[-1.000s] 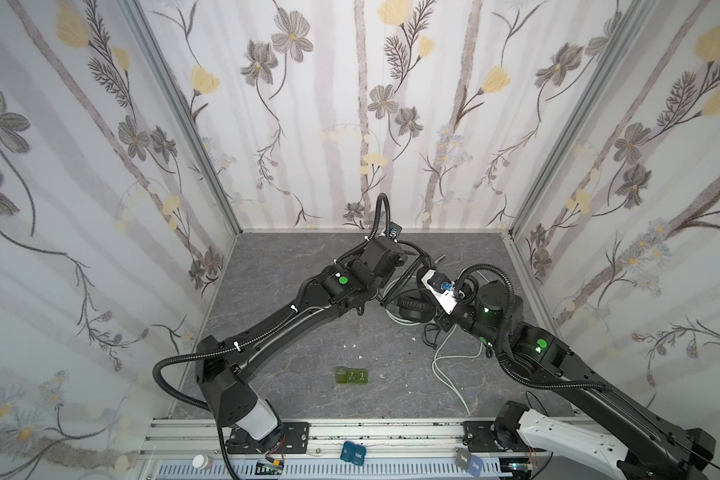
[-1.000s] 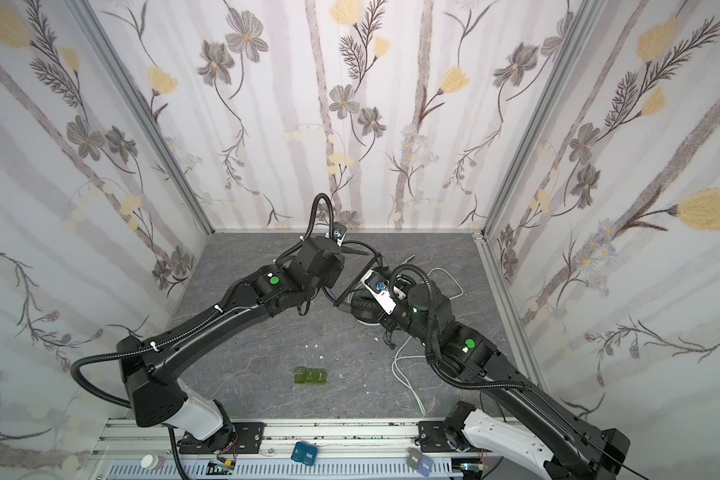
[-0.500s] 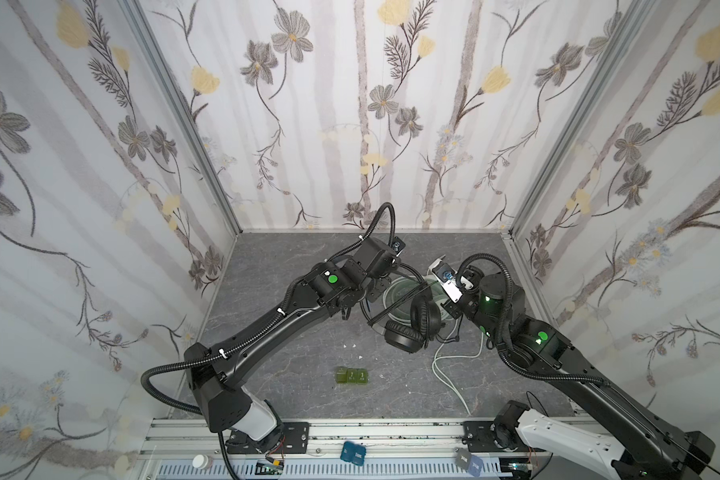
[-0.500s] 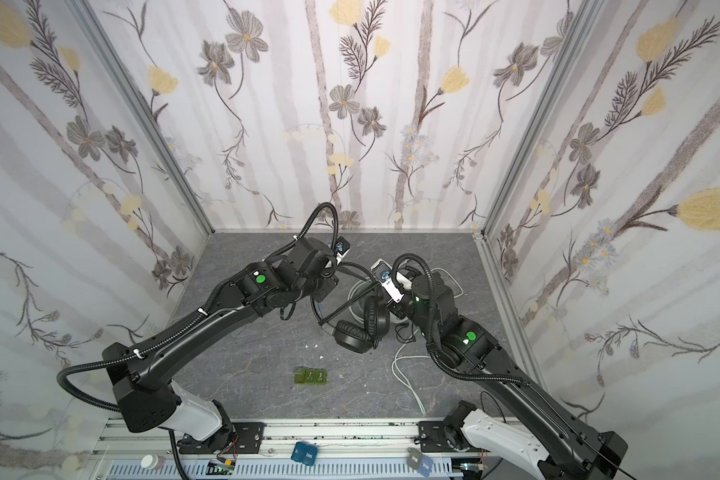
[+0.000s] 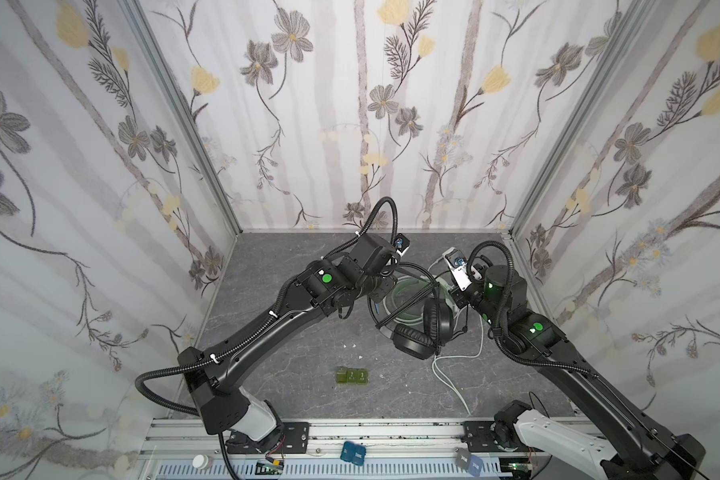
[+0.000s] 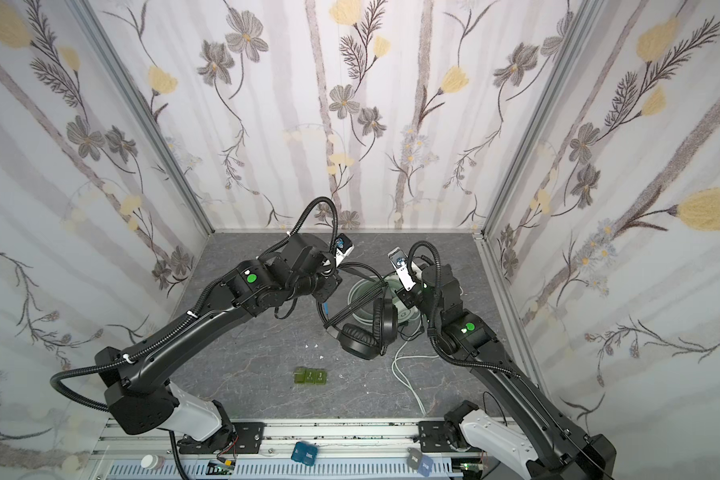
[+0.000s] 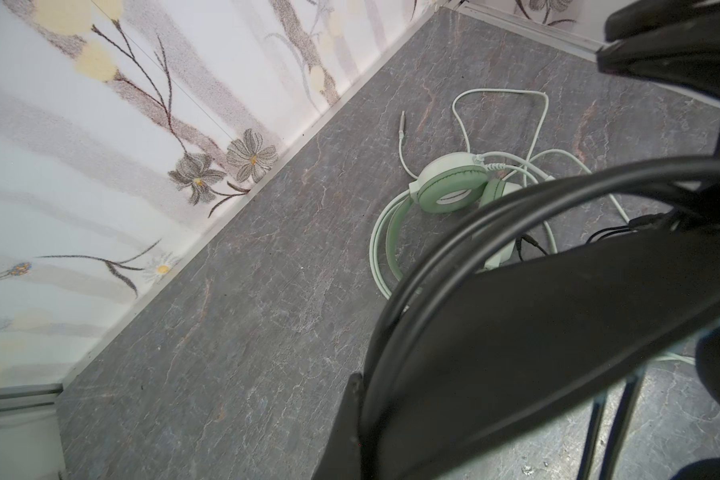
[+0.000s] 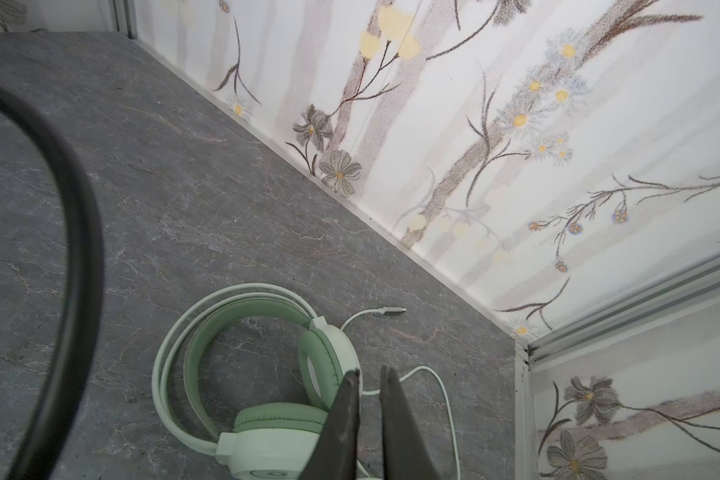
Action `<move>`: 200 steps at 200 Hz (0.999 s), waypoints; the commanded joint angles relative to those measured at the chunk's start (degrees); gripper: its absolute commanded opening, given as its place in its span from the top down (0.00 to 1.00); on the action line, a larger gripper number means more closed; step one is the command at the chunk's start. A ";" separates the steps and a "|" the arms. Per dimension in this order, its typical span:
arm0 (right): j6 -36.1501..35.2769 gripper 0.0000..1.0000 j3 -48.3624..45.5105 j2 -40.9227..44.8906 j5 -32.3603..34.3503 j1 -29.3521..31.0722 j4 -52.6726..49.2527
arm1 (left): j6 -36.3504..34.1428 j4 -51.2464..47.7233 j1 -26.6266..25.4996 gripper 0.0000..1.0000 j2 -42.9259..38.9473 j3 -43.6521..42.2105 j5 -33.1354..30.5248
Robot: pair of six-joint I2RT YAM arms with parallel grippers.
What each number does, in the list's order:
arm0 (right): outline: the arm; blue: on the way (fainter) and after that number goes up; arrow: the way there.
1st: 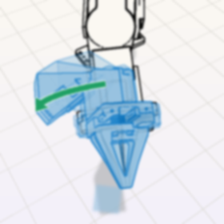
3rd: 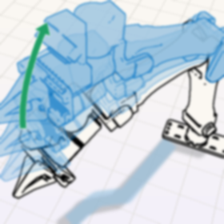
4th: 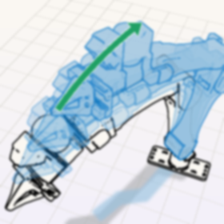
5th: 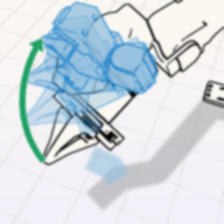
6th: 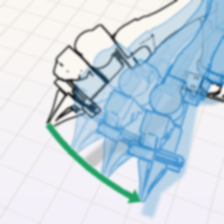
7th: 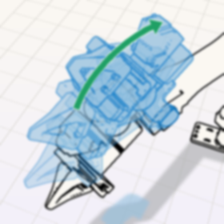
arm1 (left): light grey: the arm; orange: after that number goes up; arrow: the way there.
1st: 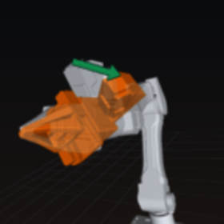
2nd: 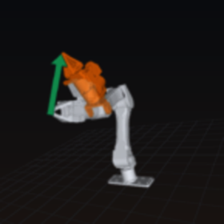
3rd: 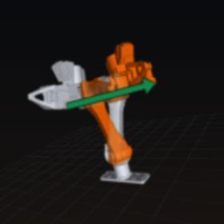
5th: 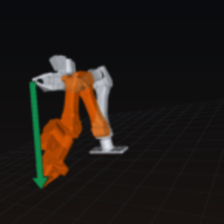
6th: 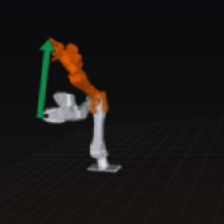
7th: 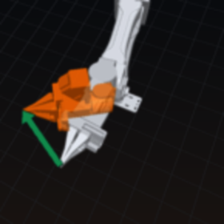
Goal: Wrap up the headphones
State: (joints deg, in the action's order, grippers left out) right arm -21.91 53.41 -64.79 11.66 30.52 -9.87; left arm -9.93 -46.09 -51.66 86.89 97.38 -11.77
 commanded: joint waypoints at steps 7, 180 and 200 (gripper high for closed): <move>5.00 0.86 -2.02 0.60 -3.47 -1.98 4.76 | 2.83 3.01 0.07 1.00 -0.40 1.51 1.67; 16.85 0.47 -14.53 9.24 -22.13 -9.57 19.41 | 9.50 4.07 0.89 1.00 -0.41 15.97 8.78; 17.47 0.39 -15.94 10.41 -24.14 -9.88 20.33 | 10.47 4.55 0.97 1.00 -0.87 16.25 8.21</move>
State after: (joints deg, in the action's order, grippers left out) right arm -6.44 38.74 -55.44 -8.84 20.91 5.93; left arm -2.85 -45.67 -50.81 86.87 112.73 -4.27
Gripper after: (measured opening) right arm 0.571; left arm 0.061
